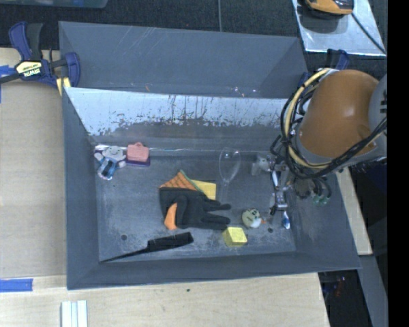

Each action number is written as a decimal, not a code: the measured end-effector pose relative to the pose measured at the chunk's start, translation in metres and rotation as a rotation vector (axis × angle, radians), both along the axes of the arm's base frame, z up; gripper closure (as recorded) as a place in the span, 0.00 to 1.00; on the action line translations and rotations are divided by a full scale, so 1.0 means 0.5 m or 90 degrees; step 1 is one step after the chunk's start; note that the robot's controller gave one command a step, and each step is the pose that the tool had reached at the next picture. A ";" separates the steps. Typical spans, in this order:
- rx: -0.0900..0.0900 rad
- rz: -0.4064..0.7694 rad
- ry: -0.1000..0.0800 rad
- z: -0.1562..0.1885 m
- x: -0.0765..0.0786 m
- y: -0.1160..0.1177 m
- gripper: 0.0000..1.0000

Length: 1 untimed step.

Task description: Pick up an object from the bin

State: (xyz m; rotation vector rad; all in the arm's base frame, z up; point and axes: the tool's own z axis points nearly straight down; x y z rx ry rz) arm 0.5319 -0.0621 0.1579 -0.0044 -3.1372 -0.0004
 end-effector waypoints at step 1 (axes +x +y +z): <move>-0.001 0.002 -0.005 0.008 0.004 0.001 0.00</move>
Offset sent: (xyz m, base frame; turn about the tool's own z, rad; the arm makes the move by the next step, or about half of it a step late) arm 0.0059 0.0651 -0.0879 -0.1313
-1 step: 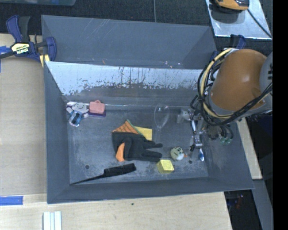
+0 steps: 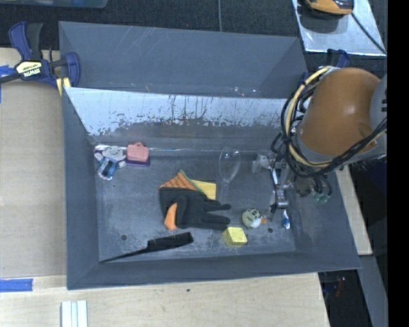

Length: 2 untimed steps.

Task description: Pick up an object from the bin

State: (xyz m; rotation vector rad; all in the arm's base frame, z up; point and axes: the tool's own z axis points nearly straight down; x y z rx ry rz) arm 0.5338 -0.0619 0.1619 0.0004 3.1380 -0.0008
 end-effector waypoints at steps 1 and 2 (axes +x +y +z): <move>-0.001 0.071 -0.002 -0.153 0.010 0.109 0.00; -0.002 0.025 -0.004 -0.036 0.001 0.149 0.00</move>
Offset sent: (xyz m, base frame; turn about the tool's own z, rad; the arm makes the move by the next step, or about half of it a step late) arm 0.0001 0.0779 -0.0077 -0.0312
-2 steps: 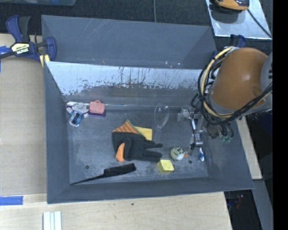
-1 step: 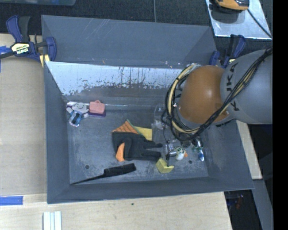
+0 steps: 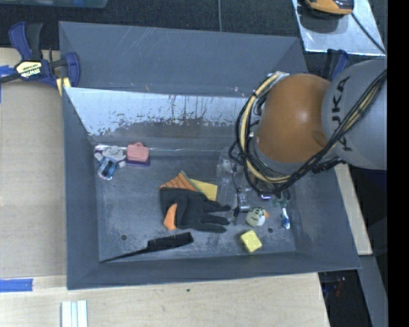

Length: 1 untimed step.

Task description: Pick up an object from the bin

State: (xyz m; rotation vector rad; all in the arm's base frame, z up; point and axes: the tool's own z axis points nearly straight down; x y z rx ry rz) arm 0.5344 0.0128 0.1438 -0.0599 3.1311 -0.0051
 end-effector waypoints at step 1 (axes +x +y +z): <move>0.002 -0.036 -0.004 -0.038 0.017 0.057 0.00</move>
Offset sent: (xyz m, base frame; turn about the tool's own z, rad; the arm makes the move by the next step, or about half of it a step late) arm -0.0074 0.0249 -0.0738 -0.0925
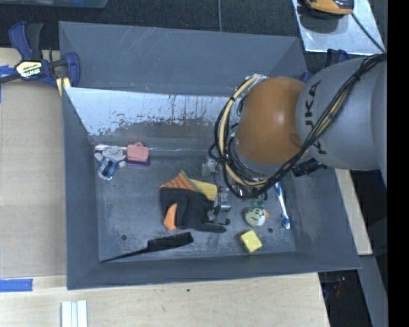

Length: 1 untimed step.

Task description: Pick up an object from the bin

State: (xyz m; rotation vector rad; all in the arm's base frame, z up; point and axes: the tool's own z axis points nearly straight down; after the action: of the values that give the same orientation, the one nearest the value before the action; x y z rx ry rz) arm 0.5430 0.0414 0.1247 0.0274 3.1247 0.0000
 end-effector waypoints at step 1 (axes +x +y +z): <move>-0.003 0.094 -0.004 -0.111 -0.031 -0.008 0.00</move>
Offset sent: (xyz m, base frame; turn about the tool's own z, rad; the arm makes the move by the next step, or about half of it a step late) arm -0.0086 0.0312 -0.0547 0.1261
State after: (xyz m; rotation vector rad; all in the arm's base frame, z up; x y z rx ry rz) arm 0.5277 0.0376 0.0691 -0.2034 3.1126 -0.0054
